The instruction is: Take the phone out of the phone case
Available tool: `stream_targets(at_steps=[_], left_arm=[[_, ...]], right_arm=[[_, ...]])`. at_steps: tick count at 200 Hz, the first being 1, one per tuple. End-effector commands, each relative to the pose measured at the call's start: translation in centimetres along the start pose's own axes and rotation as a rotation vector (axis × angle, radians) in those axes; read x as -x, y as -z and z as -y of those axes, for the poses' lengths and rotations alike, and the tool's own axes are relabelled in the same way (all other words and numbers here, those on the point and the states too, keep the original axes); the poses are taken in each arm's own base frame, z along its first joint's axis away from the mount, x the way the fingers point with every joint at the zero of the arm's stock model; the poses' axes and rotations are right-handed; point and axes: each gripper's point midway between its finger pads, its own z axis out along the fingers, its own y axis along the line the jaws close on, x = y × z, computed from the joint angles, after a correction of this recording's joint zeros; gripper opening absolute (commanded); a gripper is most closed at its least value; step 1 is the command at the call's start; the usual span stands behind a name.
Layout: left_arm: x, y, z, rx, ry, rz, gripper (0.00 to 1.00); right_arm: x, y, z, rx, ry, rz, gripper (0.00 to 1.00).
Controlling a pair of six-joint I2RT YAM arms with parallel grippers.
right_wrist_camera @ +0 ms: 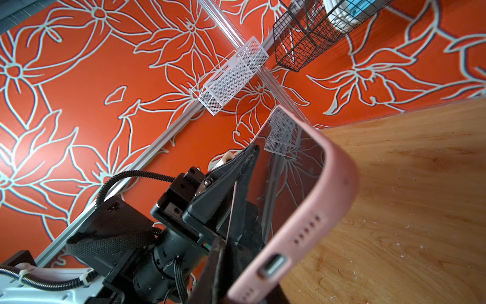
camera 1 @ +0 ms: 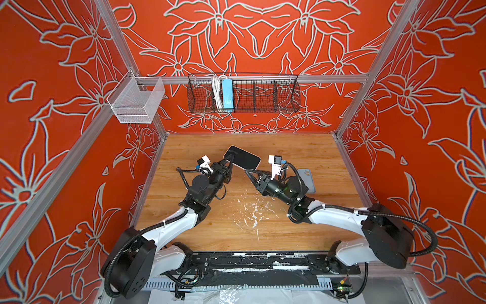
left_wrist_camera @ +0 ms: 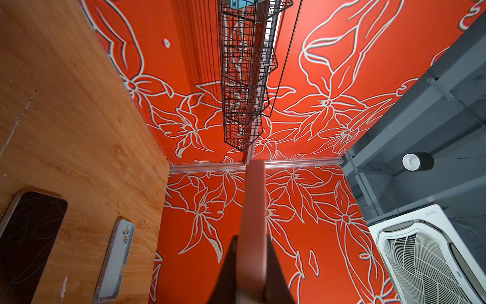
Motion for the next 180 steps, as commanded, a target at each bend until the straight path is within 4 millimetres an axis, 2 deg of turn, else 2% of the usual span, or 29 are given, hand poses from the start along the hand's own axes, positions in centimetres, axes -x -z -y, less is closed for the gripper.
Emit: stream_targets(at_steps=[1, 83, 180], left_arm=[[-1.0, 0.0, 4.1, -0.097, 0.017, -0.040, 0.00], [-1.5, 0.0, 5.5, -0.112, 0.082, -0.072, 0.00], [-1.8, -0.5, 7.5, -0.170, 0.173, -0.102, 0.00]], right_arm=[[-1.7, -0.2, 1.1, -0.044, 0.132, -0.068, 0.16], [-3.5, -0.2, 2.6, -0.069, 0.255, -0.135, 0.15], [-5.3, 0.3, 2.6, -0.025, 0.362, -0.216, 0.17]])
